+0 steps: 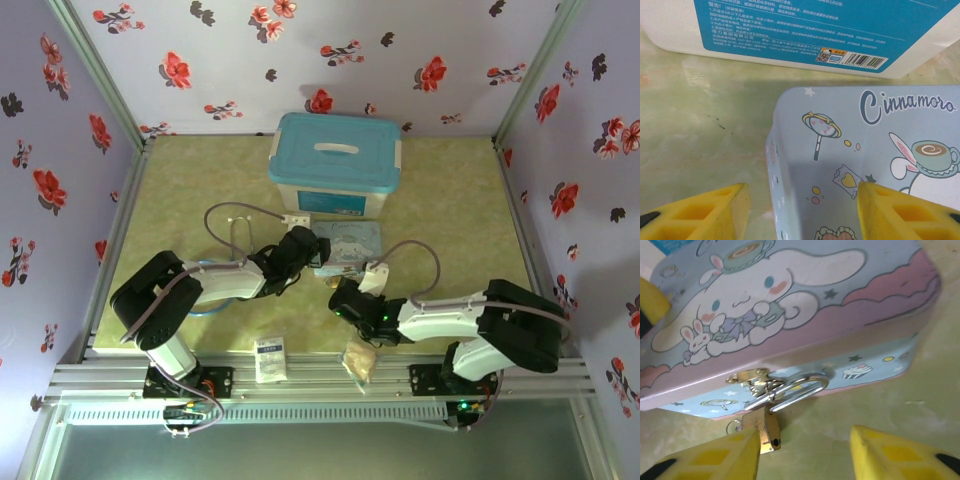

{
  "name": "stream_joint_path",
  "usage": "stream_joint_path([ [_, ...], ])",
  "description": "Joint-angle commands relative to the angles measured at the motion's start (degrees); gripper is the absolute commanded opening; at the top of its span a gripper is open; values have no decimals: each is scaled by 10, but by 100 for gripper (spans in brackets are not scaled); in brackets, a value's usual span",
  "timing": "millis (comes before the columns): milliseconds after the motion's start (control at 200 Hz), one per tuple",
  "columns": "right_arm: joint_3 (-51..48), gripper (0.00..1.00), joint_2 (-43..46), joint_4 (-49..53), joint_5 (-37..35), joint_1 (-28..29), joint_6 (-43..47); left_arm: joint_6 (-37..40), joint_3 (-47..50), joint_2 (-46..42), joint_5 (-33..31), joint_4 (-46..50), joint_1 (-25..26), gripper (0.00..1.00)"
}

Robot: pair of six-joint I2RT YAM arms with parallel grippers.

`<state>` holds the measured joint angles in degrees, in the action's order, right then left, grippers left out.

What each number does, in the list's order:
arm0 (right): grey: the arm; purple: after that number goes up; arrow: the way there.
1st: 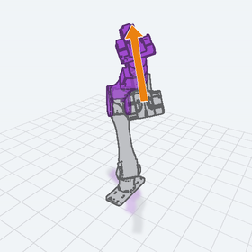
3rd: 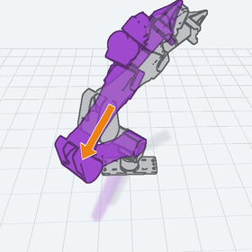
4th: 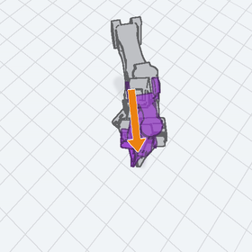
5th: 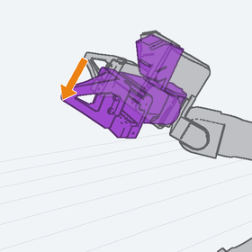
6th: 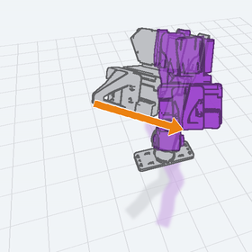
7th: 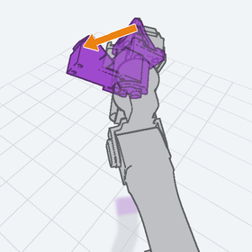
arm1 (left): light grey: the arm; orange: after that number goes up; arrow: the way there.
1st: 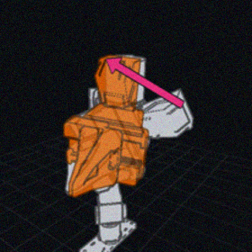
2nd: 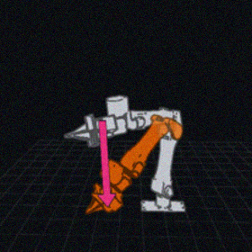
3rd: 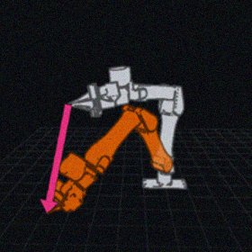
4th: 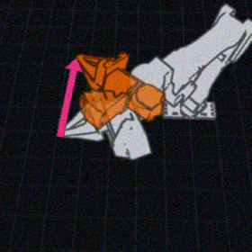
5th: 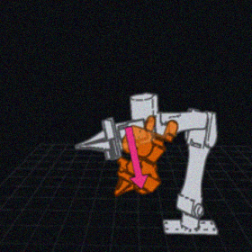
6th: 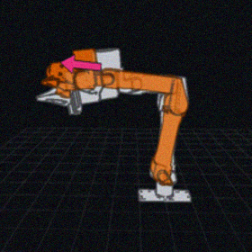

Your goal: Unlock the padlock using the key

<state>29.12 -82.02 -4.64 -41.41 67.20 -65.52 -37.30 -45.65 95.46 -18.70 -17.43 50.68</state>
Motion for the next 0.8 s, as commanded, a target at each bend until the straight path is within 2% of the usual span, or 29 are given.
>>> stream_joint_path([
  [0, 43, 53, -39, 58, 10, 7, 46, 3, 28, 10, -1, 125, 2, 58],
  [205, 149, 56, -130, 156, -10, 20, 74, 6, 31, 9, 0, 126, 1, 58],
  [320, 174, 56, -166, 185, -13, 21, 71, 4, 34, 9, 2, 123, 2, 59],
  [625, 185, 54, -208, 171, -29, 20, 69, 6, 38, 11, 0, 121, 2, 59],
  [715, 179, 50, -212, 146, -45, 20, 75, 6, 40, 14, 0, 121, 2, 59],
  [795, 169, 33, -210, 126, -67, 21, 71, 6, 41, 17, 0, 121, 2, 59],
])
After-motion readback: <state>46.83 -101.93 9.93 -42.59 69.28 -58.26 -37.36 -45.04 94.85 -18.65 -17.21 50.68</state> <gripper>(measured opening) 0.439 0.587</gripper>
